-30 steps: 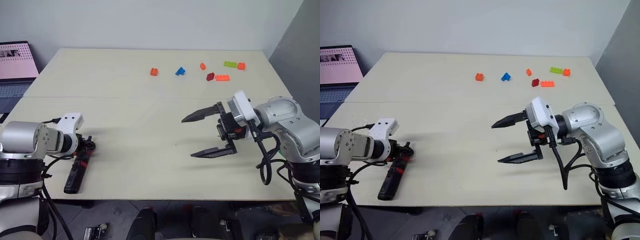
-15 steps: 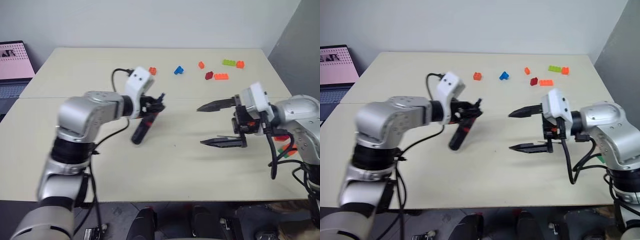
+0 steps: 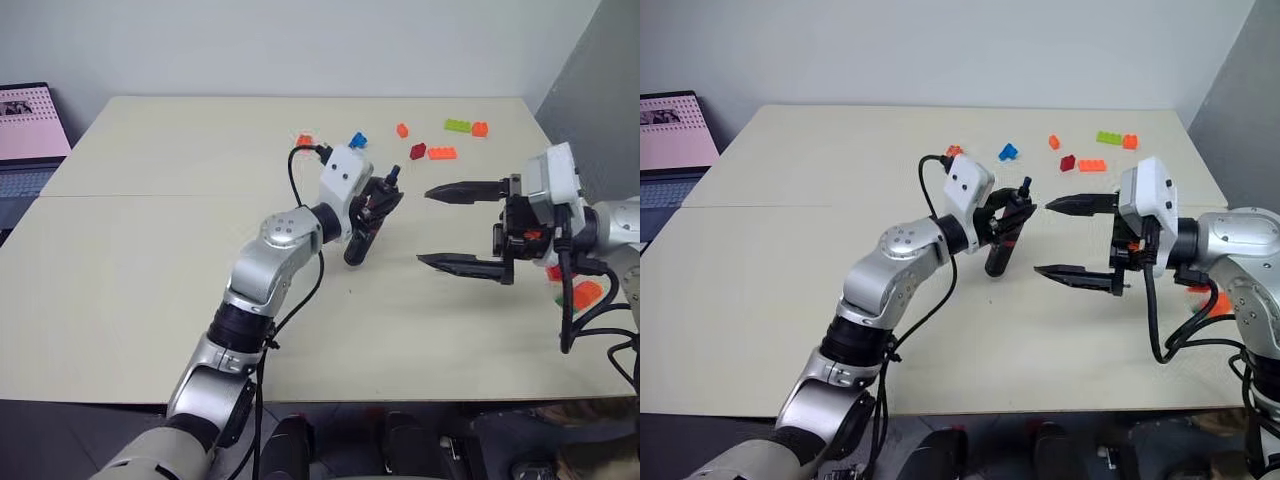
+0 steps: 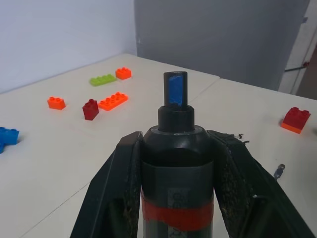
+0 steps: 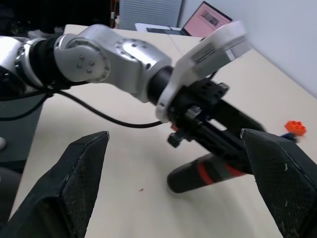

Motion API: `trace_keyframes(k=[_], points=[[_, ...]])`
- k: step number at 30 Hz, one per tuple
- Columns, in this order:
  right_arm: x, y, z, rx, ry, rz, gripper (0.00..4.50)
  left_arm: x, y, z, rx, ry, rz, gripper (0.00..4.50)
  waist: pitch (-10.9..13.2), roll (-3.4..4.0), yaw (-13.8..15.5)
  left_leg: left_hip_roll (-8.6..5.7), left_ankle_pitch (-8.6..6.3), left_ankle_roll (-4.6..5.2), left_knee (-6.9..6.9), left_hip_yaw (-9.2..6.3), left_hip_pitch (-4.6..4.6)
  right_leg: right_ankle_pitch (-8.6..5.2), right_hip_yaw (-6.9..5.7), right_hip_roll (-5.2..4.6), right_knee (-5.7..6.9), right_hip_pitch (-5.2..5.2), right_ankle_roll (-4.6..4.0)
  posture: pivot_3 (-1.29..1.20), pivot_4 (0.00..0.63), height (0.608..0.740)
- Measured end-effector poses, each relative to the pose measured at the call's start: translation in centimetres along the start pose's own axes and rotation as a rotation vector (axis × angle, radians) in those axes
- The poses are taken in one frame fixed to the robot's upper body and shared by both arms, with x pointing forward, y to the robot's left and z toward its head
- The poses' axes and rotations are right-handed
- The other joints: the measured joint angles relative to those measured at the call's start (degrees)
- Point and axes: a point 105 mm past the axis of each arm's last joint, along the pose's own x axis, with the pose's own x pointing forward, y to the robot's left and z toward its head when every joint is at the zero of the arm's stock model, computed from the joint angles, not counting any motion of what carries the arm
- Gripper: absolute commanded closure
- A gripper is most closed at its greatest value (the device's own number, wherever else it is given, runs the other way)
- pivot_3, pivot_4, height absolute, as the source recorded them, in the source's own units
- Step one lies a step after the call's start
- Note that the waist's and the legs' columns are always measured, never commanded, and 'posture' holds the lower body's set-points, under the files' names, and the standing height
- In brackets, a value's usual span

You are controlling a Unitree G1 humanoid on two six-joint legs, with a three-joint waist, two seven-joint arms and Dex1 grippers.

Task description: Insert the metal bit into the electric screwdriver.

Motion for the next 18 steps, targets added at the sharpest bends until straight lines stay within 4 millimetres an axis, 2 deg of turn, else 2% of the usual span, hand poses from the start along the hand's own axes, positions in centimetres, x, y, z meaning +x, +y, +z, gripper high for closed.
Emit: trace_keyframes(k=[1,10,18], points=[[-0.2,0.0,0.0,0.000,0.010,-0.006,0.00,-0.3,0.1,-0.6,-0.010,0.004,0.009,2.85,0.00,0.00,0.00,0.00,0.00,0.00,0.00,0.00,0.01,0.00,0.00,0.00,0.00,0.01,0.00,0.00,0.150,0.740],[-1.7,-0.9,-0.2,-0.006,0.058,-0.047,0.00,-3.0,0.5,-1.1,-0.003,-0.062,0.078,2.85,-0.05,0.03,-0.13,0.05,-0.10,0.24,0.00,0.02,0.32,0.00,-0.06,0.06,0.01,0.35,0.01,0.00,0.150,0.740],[-1.7,-1.0,-0.3,-0.026,0.060,-0.042,0.00,-5.9,1.1,-1.5,0.025,-0.041,0.121,2.85,-0.08,0.07,-0.46,0.11,-0.10,0.27,-0.08,0.02,0.93,0.00,-0.04,0.17,-0.02,0.87,0.01,0.00,0.150,0.740]])
